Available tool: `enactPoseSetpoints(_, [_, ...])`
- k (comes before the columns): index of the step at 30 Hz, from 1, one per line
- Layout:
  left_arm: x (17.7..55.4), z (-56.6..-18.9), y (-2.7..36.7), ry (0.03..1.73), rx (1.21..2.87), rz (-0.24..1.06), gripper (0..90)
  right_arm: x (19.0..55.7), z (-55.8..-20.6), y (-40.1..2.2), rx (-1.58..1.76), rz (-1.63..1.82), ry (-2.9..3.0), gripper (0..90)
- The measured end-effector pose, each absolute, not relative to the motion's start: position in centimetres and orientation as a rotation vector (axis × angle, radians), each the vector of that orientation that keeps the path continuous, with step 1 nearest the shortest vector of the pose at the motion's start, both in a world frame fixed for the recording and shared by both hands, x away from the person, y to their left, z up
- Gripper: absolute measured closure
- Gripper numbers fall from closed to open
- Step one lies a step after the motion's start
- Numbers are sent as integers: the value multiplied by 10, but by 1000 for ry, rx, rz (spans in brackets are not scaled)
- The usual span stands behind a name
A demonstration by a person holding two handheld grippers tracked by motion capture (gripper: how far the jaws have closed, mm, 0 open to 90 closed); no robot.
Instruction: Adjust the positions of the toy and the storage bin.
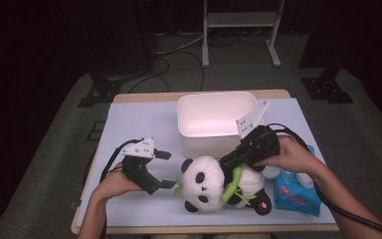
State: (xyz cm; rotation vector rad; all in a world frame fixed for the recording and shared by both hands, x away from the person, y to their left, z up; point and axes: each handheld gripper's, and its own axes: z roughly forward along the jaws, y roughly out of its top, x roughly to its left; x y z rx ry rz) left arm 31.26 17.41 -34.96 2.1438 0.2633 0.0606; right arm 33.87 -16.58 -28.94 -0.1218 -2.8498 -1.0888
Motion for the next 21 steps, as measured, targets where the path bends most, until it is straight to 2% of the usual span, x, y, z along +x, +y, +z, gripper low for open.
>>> enactPoseSetpoints(21, [316,-350,188,295,2126,75,75,348,-219,-180,-144,-1176,-2883,775])
